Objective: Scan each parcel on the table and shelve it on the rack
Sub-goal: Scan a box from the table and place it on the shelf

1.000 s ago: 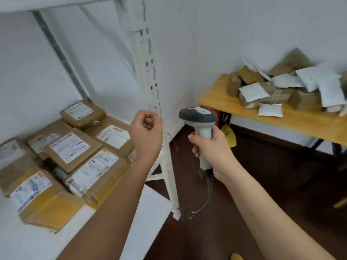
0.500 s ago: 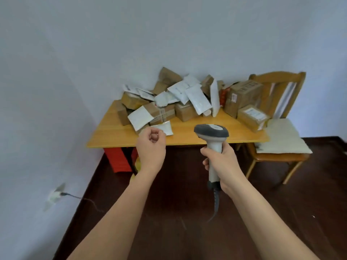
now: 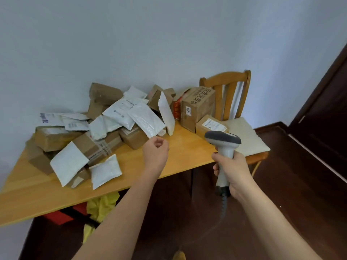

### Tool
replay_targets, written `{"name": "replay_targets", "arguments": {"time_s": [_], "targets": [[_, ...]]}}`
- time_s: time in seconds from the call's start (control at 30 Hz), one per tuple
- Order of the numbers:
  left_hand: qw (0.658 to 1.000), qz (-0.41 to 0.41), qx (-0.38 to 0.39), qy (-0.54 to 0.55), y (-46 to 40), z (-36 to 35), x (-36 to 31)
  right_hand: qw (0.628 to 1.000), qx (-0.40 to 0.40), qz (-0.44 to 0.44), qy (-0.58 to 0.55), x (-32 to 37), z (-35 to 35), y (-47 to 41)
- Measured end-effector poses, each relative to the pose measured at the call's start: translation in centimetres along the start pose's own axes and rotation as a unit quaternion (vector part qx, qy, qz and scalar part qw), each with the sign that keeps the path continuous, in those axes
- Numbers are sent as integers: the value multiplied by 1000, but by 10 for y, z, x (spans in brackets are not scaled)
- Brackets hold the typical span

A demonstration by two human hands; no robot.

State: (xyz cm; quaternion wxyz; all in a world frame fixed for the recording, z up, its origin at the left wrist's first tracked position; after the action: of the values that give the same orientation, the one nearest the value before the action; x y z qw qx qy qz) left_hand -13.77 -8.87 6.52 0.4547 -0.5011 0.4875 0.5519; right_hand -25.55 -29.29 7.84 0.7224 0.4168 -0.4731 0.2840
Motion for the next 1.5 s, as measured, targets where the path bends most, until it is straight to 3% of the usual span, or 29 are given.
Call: {"name": "replay_targets", "arguments": {"time_s": [0.2, 0.4, 0.6, 0.8, 0.97, 1.2, 1.37, 1.5], "targets": [[972, 189, 129, -48, -106, -90, 41, 998, -54, -25, 32, 33, 22, -98], [942, 281, 175, -52, -151, -173, 84, 992, -101, -67, 30, 18, 59, -187], [931, 343, 122, -34, -189, -228, 133, 990, -53, -119, 58, -6, 56, -303], [899, 435, 50, 20, -198, -276, 184, 974, 81, -152, 146, -37, 39, -404], [882, 461, 9, 91, -198, -295, 209, 962, 126, -177, 165, -56, 33, -454], [855, 494, -3, 159, -181, -292, 217, 944, 182, -184, 203, -76, 28, -442], [836, 525, -63, 145, -156, -240, 208, 939, 207, -184, 203, -76, -1, -412], [841, 498, -97, 186, -142, -194, 197, 930, 253, -152, 220, -60, -39, -383]]}}
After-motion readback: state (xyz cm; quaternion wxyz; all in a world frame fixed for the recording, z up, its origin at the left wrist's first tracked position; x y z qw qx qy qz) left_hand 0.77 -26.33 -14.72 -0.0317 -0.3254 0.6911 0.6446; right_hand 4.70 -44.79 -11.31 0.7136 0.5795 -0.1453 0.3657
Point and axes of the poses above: each hand's wrist, its own y-axis away from the middle knuckle, its own z-axis out of the back of the hand, x = y × z, the point moved 7 cm from there along -y, towards the middle knuckle, and after that the axes turned 15 degrees about y, right-handed, at the moved point
